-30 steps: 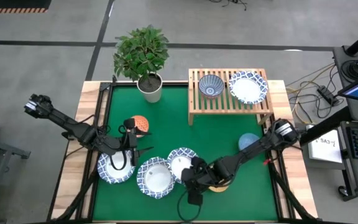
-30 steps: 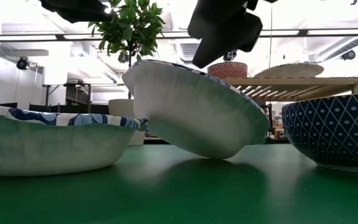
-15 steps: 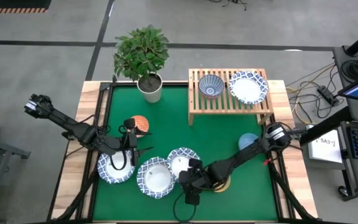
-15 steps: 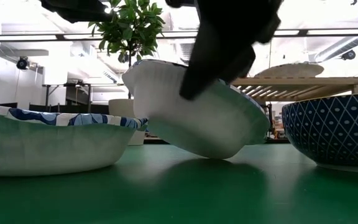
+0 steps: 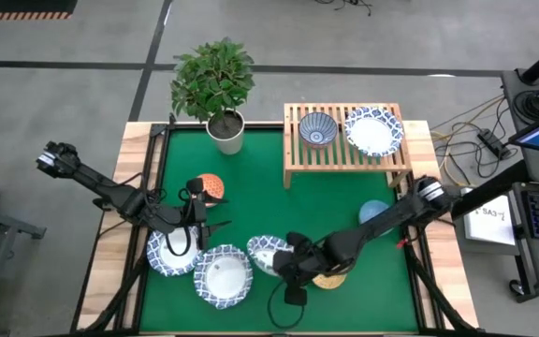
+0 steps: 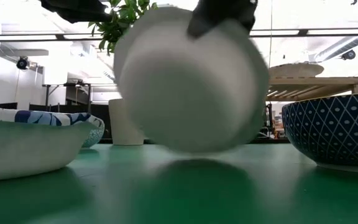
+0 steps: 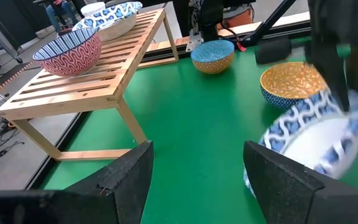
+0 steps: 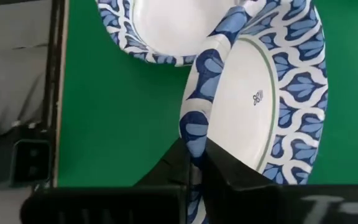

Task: Place and stack bowls onto a shelf
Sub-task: Stack the white patterned bowl on top of the white patterned bowl on the shelf

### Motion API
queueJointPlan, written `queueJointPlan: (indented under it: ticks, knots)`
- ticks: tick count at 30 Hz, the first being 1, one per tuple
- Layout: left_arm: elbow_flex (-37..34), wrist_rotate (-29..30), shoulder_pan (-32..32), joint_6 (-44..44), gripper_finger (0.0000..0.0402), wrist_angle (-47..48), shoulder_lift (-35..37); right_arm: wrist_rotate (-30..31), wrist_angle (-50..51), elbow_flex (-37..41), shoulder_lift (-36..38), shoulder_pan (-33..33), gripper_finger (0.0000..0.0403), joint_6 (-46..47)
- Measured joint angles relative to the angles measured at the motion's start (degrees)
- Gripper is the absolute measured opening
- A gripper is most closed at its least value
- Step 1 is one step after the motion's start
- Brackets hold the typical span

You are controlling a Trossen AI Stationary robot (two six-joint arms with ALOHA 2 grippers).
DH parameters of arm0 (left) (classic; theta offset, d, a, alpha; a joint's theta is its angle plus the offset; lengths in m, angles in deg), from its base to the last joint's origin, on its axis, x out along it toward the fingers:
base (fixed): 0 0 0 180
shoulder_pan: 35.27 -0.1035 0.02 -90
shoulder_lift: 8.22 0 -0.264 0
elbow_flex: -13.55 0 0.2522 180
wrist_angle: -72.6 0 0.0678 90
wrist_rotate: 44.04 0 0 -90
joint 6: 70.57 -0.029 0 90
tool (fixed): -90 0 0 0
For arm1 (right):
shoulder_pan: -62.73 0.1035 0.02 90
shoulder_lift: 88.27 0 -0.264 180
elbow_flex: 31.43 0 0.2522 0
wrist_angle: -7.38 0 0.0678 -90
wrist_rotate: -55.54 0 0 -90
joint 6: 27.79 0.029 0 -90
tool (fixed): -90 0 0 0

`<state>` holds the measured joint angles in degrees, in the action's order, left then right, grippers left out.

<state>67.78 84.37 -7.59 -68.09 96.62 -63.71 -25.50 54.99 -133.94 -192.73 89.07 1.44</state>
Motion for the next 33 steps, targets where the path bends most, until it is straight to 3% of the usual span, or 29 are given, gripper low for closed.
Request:
queueJointPlan:
  ticks: [5, 10, 12, 16, 20, 24, 28, 33]
  knots:
    - [-0.01, 0.00, 0.00, 0.04, 0.0232, -0.67, 0.00, 3.29, 4.39, 0.00, 7.63, -0.12, 0.0010, -2.69]
    - [-0.02, 0.00, -0.01, 2.02, 0.0232, -1.25, 0.00, 10.63, 4.92, 0.00, 17.23, -0.10, 0.0009, -10.16]
    - [-0.02, 0.00, 0.01, 3.49, 0.0232, -1.31, 0.00, 15.17, 5.24, 0.00, 21.30, -0.10, 0.0009, -14.60]
    - [-0.02, 0.00, 0.01, 6.08, 0.0232, -1.47, 0.00, 30.03, 10.67, -0.10, 28.67, -0.63, 0.0009, -23.79]
    - [-0.02, -0.02, 0.01, 7.76, 0.0232, -1.75, 0.00, 39.93, 23.98, -0.11, 34.56, -4.32, 0.0009, -22.51]
    - [-0.02, 0.00, 0.01, 8.15, 0.0232, -1.84, 0.00, 40.48, 40.45, -0.11, 37.52, -11.39, 0.0009, -12.39]
    - [-0.02, -0.01, -0.01, 8.13, 0.0232, -2.47, 0.00, 37.32, 54.07, -0.03, 37.39, -18.19, 0.0009, -6.51]
    - [-0.02, 0.00, -0.01, 7.44, 0.0232, -4.13, 0.00, 32.18, 55.40, 0.59, 35.77, -24.78, 0.0009, -10.10]
